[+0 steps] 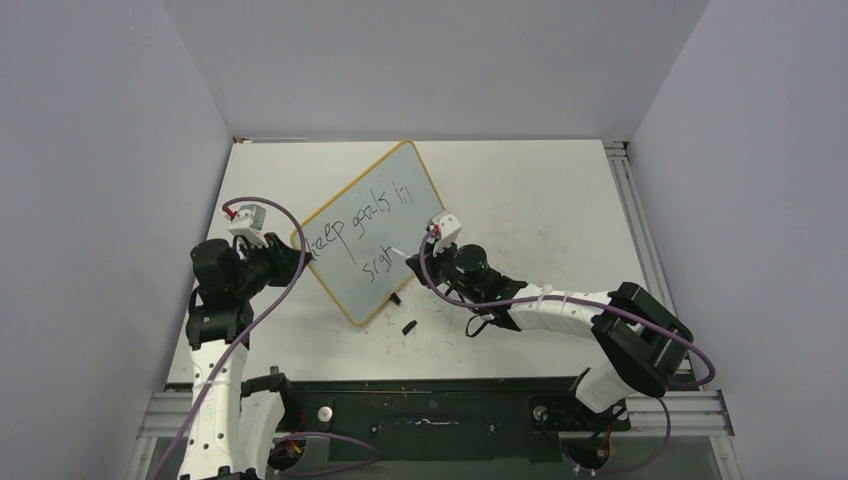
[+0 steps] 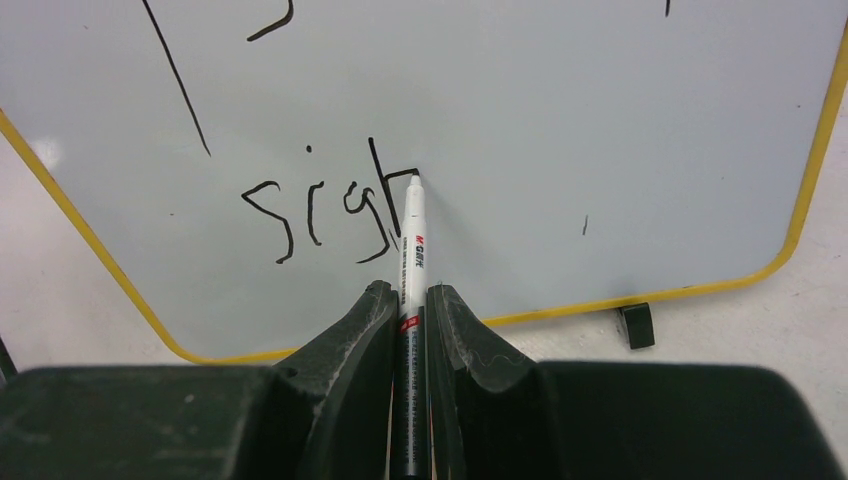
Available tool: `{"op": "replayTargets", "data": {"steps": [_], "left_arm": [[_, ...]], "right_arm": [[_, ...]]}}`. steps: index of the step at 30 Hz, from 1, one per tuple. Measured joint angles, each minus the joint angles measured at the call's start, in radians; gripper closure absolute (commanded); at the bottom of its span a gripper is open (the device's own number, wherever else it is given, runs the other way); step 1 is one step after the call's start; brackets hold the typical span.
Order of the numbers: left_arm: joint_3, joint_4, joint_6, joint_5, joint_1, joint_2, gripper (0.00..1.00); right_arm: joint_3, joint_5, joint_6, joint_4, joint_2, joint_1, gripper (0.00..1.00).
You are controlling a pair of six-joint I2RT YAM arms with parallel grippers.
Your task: Write a sentence on the whiteboard
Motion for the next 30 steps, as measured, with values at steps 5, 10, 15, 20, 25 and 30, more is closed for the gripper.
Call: {"op": "replayTargets", "data": {"steps": [5, 10, 15, 20, 25, 30], "left_arm": [[0.000, 0.000, 0.000, 0.000, 0.000, 0.000, 0.86], [0.000, 0.000, 0.000, 0.000, 0.000, 0.000, 0.86], [0.000, 0.000, 0.000, 0.000, 0.000, 0.000, 0.86], [0.000, 0.000, 0.000, 0.000, 0.000, 0.000, 0.86], [0.000, 0.000, 0.000, 0.000, 0.000, 0.000, 0.86], [0.000, 0.000, 0.000, 0.000, 0.000, 0.000, 0.86]], "right_arm": [[0.000, 0.003, 0.000, 0.000, 0.000, -0.011, 0.95], [0.000, 0.003, 0.000, 0.000, 0.000, -0.012, 0.95], [-0.001, 0.002, 0.004, 0.000, 0.000, -0.012, 0.95], [-0.029, 0.003, 0.012, 0.008, 0.000, -0.007, 0.95], [-0.051, 0.004, 0.021, 0.008, 0.000, -0.003, 0.95], [-0.053, 0.015, 0.025, 0.008, 0.000, 0.002, 0.95]]}}
